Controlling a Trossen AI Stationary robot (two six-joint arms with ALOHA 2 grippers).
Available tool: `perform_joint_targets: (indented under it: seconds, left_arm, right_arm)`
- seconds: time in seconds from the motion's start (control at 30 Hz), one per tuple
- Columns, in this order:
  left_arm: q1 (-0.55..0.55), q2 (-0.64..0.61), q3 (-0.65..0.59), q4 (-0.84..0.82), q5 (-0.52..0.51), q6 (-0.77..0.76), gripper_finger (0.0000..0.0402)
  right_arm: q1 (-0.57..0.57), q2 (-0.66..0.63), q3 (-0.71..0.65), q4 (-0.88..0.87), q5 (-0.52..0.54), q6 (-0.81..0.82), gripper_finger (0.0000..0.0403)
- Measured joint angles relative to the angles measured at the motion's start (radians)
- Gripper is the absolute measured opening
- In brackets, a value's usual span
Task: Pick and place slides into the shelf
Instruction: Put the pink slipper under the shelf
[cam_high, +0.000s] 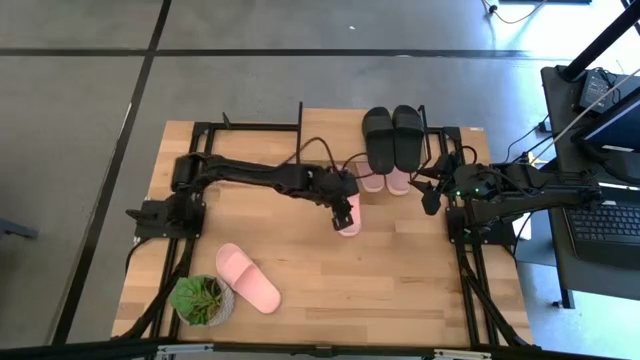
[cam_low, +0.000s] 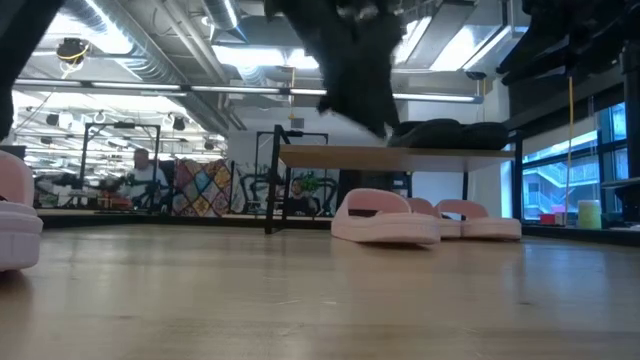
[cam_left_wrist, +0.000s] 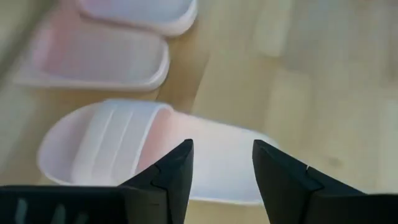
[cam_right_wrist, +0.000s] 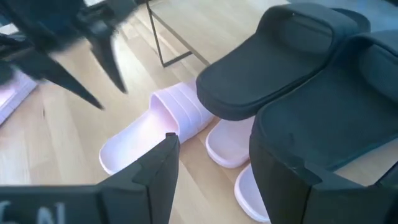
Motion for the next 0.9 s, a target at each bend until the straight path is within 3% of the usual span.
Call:
perform_joint_targets:
  seconds: [0.2,0.43,0.67,0.9]
  left_arm:
    - [-0.024,-0.171,0.000,-0.044,-0.013,0.014,0.0157]
    - [-0.072,-0.355,-0.053,0.010,0.006,0.060,0.0157]
    - [-0.075,-0.628,-0.483,0.453,0.086,0.001,0.0157]
    - [-0.054,-0.880,-0.916,0.799,0.116,-0.053,0.0157]
  right_arm:
    - [0.000,0.010,0.000,0.027,-0.012,-0.055,0.0195]
    - [0.000,0.090,0.000,0.163,-0.178,-0.167,0.0195]
    - [0.013,0.260,0.001,0.282,-0.185,-0.263,0.0195]
    - [0.039,0.434,0.000,0.353,-0.186,-0.250,0.0195]
